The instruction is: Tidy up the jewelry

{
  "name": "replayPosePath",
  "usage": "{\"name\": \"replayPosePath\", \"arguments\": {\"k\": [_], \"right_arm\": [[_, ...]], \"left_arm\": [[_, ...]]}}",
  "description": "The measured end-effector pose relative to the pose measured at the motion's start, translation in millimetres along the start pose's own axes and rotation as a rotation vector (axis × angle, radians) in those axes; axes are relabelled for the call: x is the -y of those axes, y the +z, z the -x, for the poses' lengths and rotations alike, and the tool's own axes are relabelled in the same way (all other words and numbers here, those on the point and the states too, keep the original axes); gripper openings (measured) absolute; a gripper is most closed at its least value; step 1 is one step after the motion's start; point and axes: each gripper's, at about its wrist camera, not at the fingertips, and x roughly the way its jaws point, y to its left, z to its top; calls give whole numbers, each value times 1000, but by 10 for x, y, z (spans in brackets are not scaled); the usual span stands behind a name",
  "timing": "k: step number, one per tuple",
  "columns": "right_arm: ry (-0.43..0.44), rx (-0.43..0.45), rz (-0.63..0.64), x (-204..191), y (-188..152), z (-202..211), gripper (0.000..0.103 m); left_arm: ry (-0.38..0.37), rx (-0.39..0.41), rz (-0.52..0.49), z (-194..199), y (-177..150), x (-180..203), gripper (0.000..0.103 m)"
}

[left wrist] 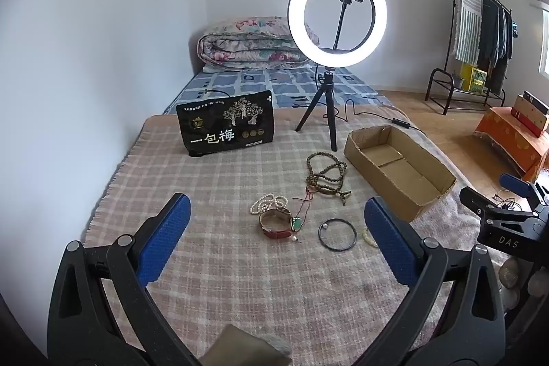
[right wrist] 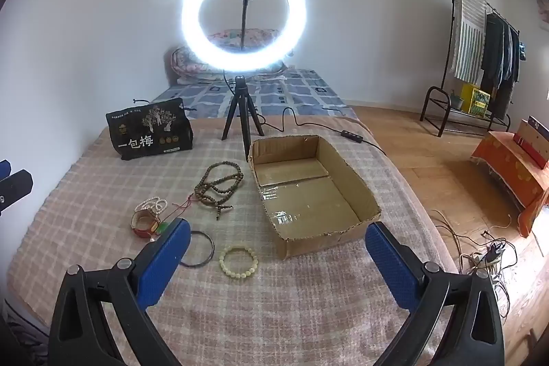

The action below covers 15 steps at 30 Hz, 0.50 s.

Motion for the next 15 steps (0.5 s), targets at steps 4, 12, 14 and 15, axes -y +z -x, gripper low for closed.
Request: {"name": "replayPosePath", "arguments": {"k": [4,12,14,15], "right_arm": [[10,-9,-9,37,-20,-12,103],[-6,-15,-14,24,34,7,103],[-3,-11,-17,39,15,13,103],[-4,-10,-17,40,17,12,103]], "left_arm": [[1,5,4,-44,23,-20,103],[-1,32,1,-13,-26,-57,103],[6,34,6,17,0,-24,103],[8,37,6,21,2,-21,103]]}}
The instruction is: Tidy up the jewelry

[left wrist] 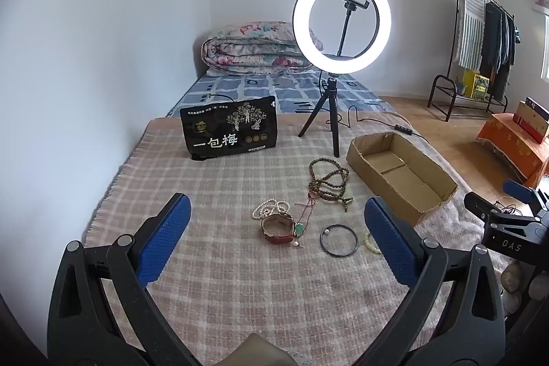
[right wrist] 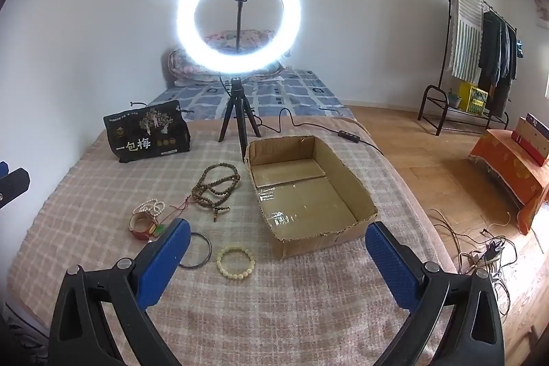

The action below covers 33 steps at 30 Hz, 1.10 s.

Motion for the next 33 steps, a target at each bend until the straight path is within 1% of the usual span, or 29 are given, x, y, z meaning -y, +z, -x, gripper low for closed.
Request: {"name": "replayPosePath", "arguments": {"k": [26,33], "right_arm": [[10,-3,0,-14,-7,-8,103],[13,-5,1,-25,-19,-10,103]], "left_arm": [[4,17,0,25,61,13,103],[3,15,2,-5,133,9,103]]}}
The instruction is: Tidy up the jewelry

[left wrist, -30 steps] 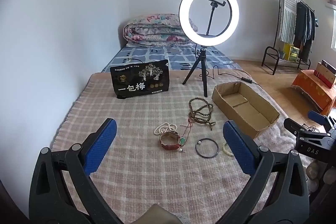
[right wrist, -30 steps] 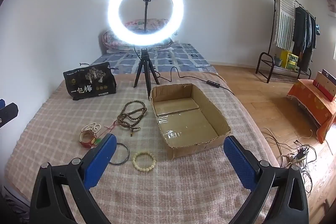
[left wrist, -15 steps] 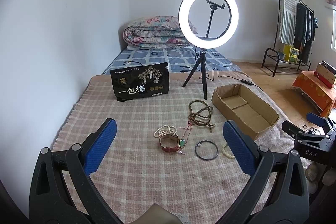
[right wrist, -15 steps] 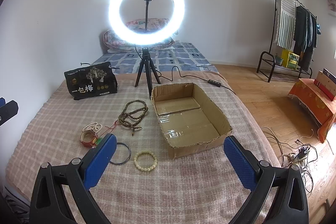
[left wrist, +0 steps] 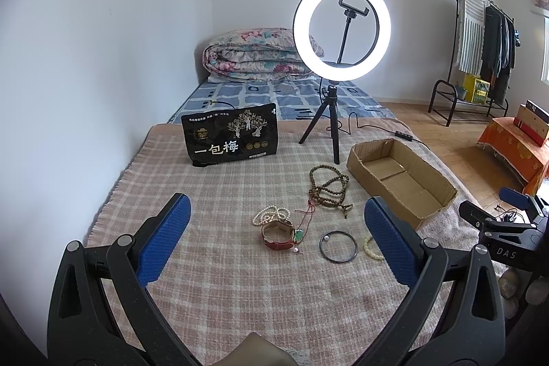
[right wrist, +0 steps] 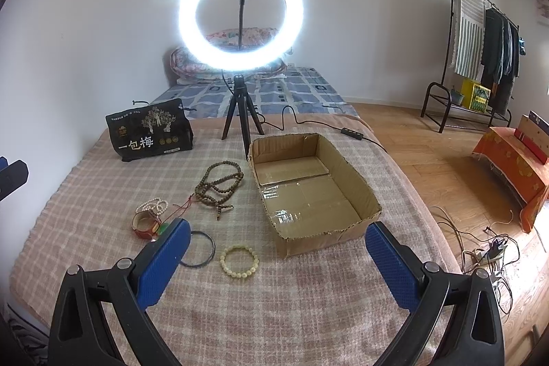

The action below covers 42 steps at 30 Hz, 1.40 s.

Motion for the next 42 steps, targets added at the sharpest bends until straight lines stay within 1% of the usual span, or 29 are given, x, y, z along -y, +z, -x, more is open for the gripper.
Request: {"name": "replayPosePath", "arguments": {"k": [1,30,38,42], "right_arm": [[0,-2,0,-7,-5,-5,103],[15,-25,-1,-38,-2,-43,103],[24,-39,3,-62,10,-90,103],[33,-62,-3,-57,4,-150,103]], "left_arm": [[0,3,-3,34,-85,6,103],[1,-1,-3,35,-85,2,103],[13,-24,0,-82,-120,21,103],[26,-43,3,-181,-138,10,103]]}}
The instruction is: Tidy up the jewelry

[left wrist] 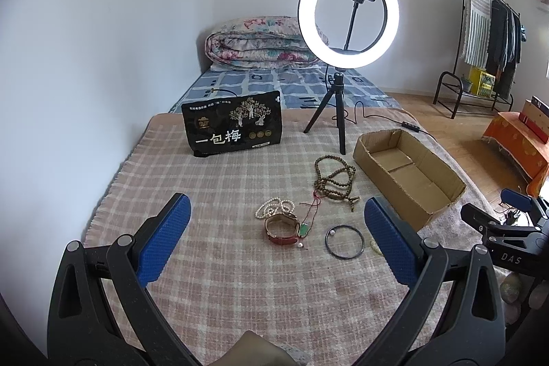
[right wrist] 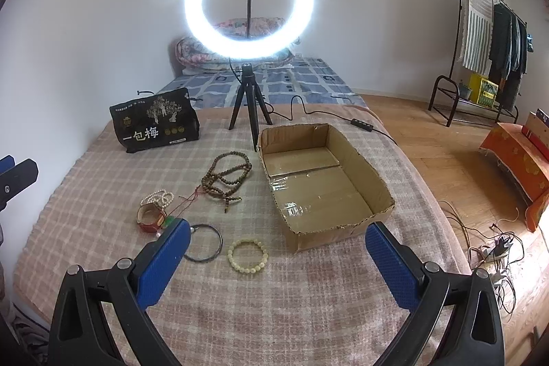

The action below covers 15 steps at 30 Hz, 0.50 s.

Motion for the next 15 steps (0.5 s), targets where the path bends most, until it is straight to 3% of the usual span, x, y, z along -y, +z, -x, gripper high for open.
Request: {"name": "replayPosePath", "arguments": {"k": [8,15], "right_arm": [[9,-38,19,2,-29,-174,103],[68,-73,86,-4,-160,-387,103]], "left_arm": [[39,-65,5,-310,-30,-189,103],[50,-156,64,-616,-98,-510,103]]}}
